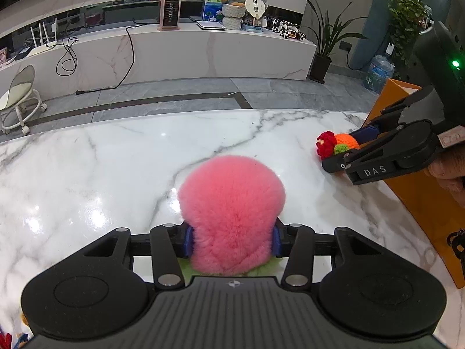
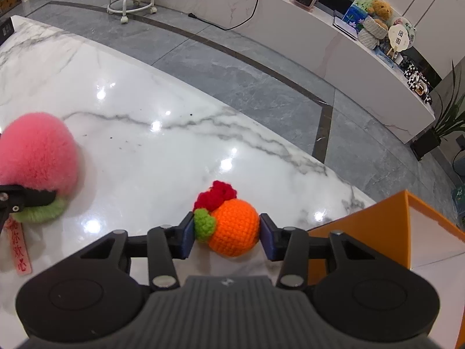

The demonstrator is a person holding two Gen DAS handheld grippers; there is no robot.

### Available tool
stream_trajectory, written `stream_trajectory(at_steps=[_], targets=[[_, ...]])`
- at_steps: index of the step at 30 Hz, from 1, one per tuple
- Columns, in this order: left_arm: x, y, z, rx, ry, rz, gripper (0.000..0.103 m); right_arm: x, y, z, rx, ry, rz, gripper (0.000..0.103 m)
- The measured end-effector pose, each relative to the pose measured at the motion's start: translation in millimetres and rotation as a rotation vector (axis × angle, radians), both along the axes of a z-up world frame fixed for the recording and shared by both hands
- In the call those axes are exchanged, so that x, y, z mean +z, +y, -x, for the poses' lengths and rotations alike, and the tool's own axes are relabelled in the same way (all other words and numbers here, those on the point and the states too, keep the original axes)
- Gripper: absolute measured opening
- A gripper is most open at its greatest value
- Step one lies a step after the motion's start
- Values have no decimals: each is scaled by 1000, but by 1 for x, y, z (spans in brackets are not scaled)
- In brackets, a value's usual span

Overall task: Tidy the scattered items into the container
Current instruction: 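Grasp the orange crocheted fruit with the right tool and lift it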

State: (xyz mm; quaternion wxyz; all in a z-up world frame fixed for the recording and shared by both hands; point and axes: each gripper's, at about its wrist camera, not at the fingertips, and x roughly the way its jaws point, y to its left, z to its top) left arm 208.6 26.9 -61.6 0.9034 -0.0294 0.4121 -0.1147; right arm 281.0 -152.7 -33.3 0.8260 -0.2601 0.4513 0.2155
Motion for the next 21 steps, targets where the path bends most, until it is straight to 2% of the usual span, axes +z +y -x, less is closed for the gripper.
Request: stream_trajectory(at_steps=[2,6,21], targets=[[1,1,0,5,6,5,53,3,-3,4,-9,15,-45,48],[3,0,1,6,12,4,51,17,-7,20,-21,-18,-95,48],[34,1,16,17,-44,43,50,98,-48,81,-180,-147,-330,48]])
